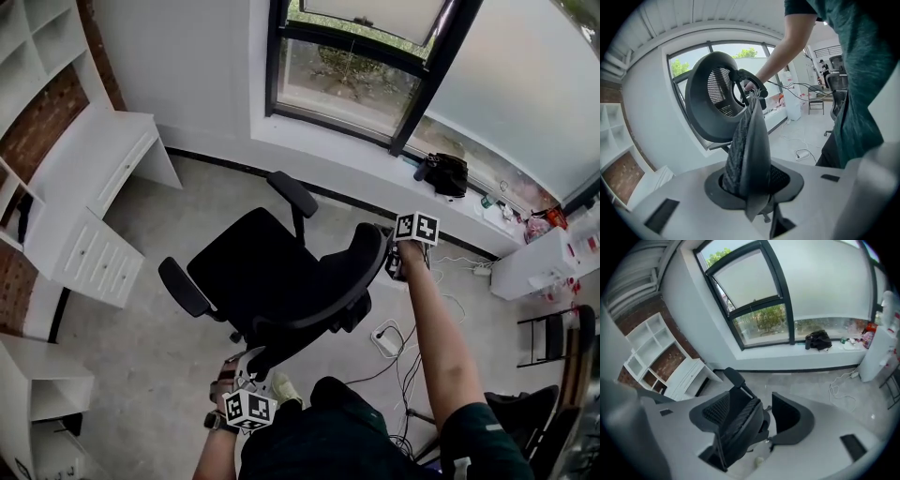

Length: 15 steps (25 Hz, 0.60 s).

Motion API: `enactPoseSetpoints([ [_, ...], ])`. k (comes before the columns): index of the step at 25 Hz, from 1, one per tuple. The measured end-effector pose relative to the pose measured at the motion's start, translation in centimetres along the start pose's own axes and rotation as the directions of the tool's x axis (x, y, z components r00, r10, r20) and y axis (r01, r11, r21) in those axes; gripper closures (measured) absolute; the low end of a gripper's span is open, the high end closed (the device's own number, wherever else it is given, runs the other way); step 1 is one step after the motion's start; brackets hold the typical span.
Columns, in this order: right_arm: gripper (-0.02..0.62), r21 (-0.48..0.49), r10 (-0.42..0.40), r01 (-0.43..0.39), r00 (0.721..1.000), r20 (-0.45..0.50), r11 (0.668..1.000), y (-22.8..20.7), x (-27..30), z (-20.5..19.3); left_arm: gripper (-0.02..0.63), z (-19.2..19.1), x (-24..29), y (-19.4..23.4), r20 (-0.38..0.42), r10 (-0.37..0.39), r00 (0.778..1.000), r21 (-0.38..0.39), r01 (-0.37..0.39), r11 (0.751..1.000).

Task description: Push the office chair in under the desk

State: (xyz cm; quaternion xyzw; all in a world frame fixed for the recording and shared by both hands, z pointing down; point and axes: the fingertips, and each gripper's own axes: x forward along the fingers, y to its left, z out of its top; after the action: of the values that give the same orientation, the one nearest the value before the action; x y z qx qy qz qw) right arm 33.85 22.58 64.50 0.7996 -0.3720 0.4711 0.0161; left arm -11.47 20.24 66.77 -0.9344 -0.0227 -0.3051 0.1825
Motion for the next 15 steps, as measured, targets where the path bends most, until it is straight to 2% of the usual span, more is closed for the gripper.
enactPoseSetpoints([
  [2,0.337,0.013,0.041,-0.04,0.992,-0.123,0.999,0.4,1.1,-1.1,0.502,-0.2,-0.1,0.3,0.003,0.002,1.0,0.002,-0.002,1.0],
  [4,0.337,0.0,0.062,-0.063,0.976,-0.207,0.998,0.8,1.8,-2.0,0.502,-0.4,-0.1,0.6,0.001,0.005,1.0,0.0,-0.005,1.0],
  [7,0.366,-0.007,0.066,-0.07,0.967,-0.245,0.998,1.3,2.0,-2.3,0.5,-0.5,-0.1,1.1,-0.006,0.02,1.0,-0.008,-0.02,1.0],
  [11,0.411,-0.032,0.02,-0.03,0.959,-0.282,0.999,1.7,2.6,-2.2,0.497,-1.0,0.1,2.3,-0.02,0.046,0.999,-0.027,-0.046,0.999],
  [15,0.423,-0.04,0.011,-0.024,0.955,-0.296,0.999,2.1,3.5,-1.5,0.495,-1.0,0.6,3.1,-0.037,0.065,0.997,-0.04,-0.067,0.997],
])
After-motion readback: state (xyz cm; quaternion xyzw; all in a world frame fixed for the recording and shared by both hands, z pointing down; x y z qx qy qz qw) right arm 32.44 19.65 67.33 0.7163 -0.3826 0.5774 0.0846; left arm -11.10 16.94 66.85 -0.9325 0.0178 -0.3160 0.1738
